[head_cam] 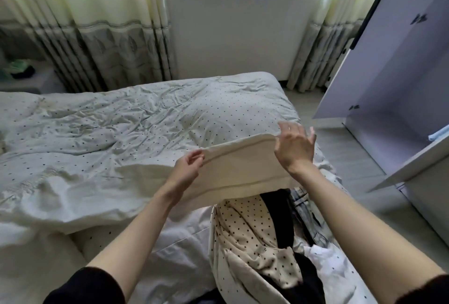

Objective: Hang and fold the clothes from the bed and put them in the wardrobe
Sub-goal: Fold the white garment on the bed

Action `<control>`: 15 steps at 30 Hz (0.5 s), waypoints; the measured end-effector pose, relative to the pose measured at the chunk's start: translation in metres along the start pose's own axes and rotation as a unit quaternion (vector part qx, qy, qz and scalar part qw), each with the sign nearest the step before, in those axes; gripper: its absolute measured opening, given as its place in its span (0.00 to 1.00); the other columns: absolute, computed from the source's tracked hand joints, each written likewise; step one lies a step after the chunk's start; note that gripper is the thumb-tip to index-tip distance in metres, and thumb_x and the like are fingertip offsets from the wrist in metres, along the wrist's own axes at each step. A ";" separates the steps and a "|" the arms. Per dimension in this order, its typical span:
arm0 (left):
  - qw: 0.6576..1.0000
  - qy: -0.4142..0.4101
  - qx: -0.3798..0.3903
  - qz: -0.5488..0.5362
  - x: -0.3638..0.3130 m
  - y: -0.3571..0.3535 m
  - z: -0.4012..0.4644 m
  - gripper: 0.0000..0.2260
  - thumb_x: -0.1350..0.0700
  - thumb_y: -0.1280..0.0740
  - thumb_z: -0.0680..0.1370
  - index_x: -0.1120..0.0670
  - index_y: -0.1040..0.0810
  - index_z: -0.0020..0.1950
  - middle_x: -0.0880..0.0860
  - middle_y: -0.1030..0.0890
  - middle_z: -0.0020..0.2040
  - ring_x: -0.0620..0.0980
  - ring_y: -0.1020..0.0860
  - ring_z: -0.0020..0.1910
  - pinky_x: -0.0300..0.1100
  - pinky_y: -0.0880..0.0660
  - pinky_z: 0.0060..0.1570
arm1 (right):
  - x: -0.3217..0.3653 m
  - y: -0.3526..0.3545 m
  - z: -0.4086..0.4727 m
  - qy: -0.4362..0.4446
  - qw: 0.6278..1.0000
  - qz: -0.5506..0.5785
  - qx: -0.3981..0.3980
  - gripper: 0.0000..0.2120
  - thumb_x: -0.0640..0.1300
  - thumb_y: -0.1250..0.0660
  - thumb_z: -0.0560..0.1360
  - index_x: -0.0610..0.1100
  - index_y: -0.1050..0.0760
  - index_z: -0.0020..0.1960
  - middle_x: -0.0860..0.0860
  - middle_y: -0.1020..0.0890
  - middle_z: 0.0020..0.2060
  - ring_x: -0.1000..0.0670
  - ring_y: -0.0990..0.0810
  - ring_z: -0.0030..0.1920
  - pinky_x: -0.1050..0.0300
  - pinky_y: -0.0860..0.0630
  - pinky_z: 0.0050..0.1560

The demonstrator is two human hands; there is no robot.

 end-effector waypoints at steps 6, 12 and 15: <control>0.930 -0.052 0.057 0.358 0.086 -0.022 -0.027 0.28 0.62 0.37 0.77 0.52 0.41 0.76 0.53 0.38 0.75 0.50 0.38 0.73 0.46 0.42 0.72 | 0.027 -0.100 -0.066 0.118 0.979 -0.044 0.158 0.24 0.43 0.41 0.77 0.49 0.40 0.72 0.49 0.39 0.73 0.50 0.42 0.73 0.41 0.49 0.73; 0.793 -0.086 0.049 0.601 0.134 -0.025 -0.002 0.39 0.54 0.36 0.77 0.43 0.62 0.76 0.52 0.63 0.77 0.51 0.54 0.77 0.61 0.54 0.71 | -0.003 -0.173 -0.071 0.128 0.944 -0.148 0.265 0.33 0.36 0.42 0.74 0.49 0.50 0.76 0.47 0.49 0.76 0.47 0.53 0.76 0.37 0.50 0.71; 0.749 -0.089 0.012 0.656 0.140 -0.022 0.012 0.40 0.58 0.37 0.76 0.43 0.63 0.76 0.55 0.66 0.76 0.53 0.58 0.77 0.65 0.58 0.69 | -0.008 -0.189 -0.068 0.145 0.931 -0.204 0.266 0.33 0.41 0.43 0.76 0.49 0.53 0.77 0.45 0.51 0.76 0.44 0.53 0.76 0.36 0.53 0.71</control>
Point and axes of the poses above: each hand's wrist, its own z-axis towards the middle knuckle, its own y-axis out of the back of the hand, x = y × z, the point moved 9 cm from there along z, towards the middle knuckle
